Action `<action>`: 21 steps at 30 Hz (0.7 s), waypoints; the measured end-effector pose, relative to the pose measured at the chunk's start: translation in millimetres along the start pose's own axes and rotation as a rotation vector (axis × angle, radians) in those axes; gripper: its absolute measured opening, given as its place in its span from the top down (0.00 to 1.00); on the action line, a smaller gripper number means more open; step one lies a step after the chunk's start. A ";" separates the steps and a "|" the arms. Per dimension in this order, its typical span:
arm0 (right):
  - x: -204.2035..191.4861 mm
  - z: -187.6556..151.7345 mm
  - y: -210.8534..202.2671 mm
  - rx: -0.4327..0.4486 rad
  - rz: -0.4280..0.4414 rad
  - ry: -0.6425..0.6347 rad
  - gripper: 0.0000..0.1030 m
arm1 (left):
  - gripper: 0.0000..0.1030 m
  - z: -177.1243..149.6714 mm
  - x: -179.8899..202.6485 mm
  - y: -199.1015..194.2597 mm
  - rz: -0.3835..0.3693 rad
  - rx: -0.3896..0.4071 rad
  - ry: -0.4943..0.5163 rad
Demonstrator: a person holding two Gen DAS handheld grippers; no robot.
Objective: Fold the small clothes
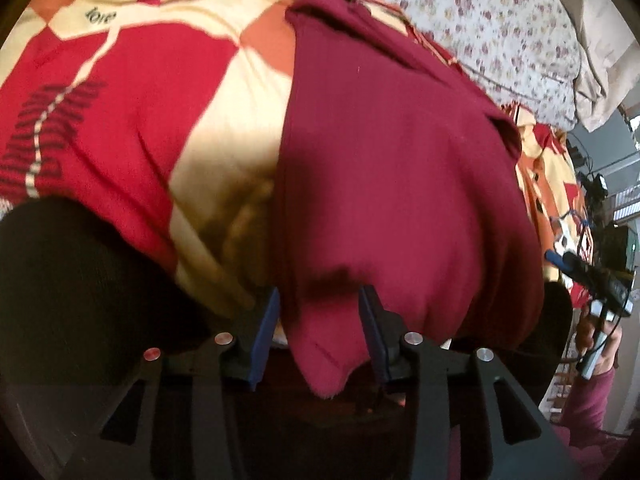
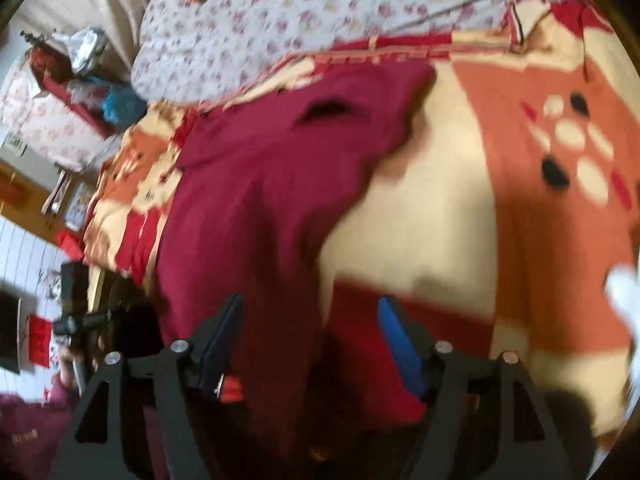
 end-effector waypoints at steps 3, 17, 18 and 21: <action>-0.2 -29.0 8.5 -0.057 0.005 0.002 0.21 | 0.77 -7.8 -1.2 5.9 -0.014 -0.030 -0.019; -32.6 -75.9 41.7 -0.182 0.038 -0.085 0.21 | 0.76 -18.7 8.5 29.7 0.057 -0.079 0.019; -32.3 -74.5 42.0 -0.183 0.036 -0.083 0.21 | 0.76 -19.0 7.9 30.0 0.056 -0.082 0.018; -32.2 -73.5 44.5 -0.188 0.021 -0.076 0.21 | 0.76 -18.2 6.1 30.9 0.052 -0.085 0.009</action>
Point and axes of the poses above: each gripper's, at about its wrist camera, not at the fingertips, and y roughly the way its jaws point, x to its right, z to its top, the point moved 2 cm from there along y, roughly the way its jaws point
